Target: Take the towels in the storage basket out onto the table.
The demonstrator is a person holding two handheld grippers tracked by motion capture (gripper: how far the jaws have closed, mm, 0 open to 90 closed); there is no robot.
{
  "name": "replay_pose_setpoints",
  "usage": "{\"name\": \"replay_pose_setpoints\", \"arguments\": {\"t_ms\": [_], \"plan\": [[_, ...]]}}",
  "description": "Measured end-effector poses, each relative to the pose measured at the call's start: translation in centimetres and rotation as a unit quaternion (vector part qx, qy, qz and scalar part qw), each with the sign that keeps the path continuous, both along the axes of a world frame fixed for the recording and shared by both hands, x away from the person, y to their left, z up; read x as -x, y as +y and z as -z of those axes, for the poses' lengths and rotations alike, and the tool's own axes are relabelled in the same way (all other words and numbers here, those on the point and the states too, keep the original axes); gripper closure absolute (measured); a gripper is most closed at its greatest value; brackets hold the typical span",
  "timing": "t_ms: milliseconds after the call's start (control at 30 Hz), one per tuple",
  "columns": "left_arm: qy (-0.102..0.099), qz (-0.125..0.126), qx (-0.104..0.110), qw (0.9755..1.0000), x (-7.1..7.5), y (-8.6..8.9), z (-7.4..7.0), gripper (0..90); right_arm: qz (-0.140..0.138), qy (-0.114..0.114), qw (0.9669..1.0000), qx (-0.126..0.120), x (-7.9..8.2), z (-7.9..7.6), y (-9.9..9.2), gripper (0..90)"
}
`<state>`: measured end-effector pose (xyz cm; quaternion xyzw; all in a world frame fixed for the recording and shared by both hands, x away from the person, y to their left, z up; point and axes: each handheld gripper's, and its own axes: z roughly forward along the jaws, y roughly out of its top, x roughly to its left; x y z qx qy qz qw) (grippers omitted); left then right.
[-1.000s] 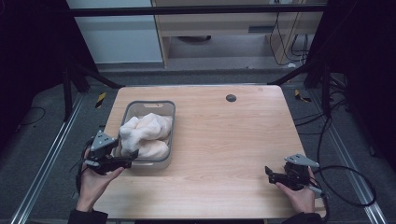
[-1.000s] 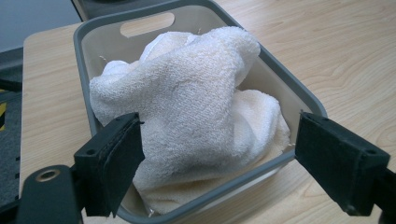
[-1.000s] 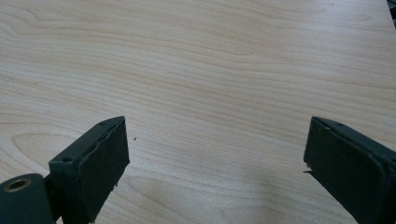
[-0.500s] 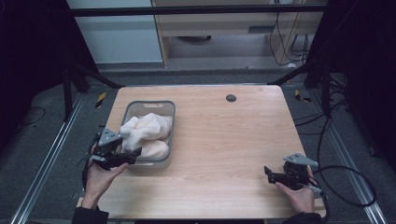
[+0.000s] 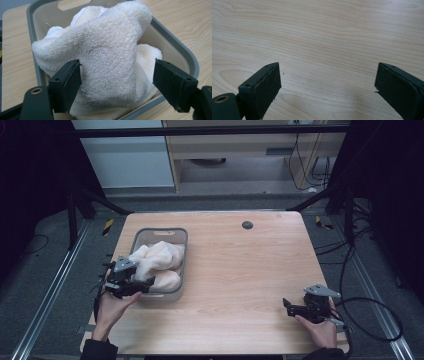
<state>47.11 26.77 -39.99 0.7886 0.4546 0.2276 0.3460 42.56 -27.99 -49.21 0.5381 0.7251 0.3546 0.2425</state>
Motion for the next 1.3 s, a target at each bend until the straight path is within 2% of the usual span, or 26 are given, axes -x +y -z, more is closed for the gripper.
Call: {"name": "replay_pose_setpoints", "arguments": {"t_ms": [200, 300, 533, 733, 800, 933, 1233, 1300], "plan": [[0.005, -0.004, -0.010, 0.9999, -0.5, -0.1, 0.5, 28.1, 0.002, 0.000, 1.0000, -0.004, 0.0, 0.0, 0.0, 6.8], [0.009, -0.003, -0.004, 0.9999, -0.6, 0.0, 0.7, 31.8, 0.001, -0.001, 1.0000, -0.003, 0.0, 0.0, 0.0, 6.9], [0.023, -0.019, 0.012, 0.9995, -1.0, 0.5, 0.8, 47.3, -0.003, 0.002, 1.0000, -0.004, -0.1, 0.1, 0.0, 6.9], [0.027, -0.024, 0.002, 0.9993, -1.3, 0.3, 0.8, 60.4, -0.003, 0.003, 1.0000, -0.004, -0.1, 0.1, 0.1, 6.9], [0.027, -0.025, -0.001, 0.9993, -1.4, 0.3, 0.5, 64.6, -0.004, 0.002, 1.0000, -0.004, -0.1, 0.1, 0.0, 7.0], [0.019, -0.026, 0.001, 0.9995, -1.3, 0.3, 0.2, 67.5, -0.005, 0.004, 1.0000, -0.004, -0.1, 0.1, 0.1, 7.0], [0.001, -0.021, 0.017, 0.9996, -1.0, 0.6, -1.8, 69.7, -0.004, 0.006, 1.0000, -0.002, -0.1, 0.1, 0.1, 7.0], [0.000, -0.019, 0.028, 0.9994, -1.0, 0.8, -2.3, 69.8, -0.004, 0.005, 1.0000, -0.002, -0.1, 0.1, 0.1, 7.0]]}}
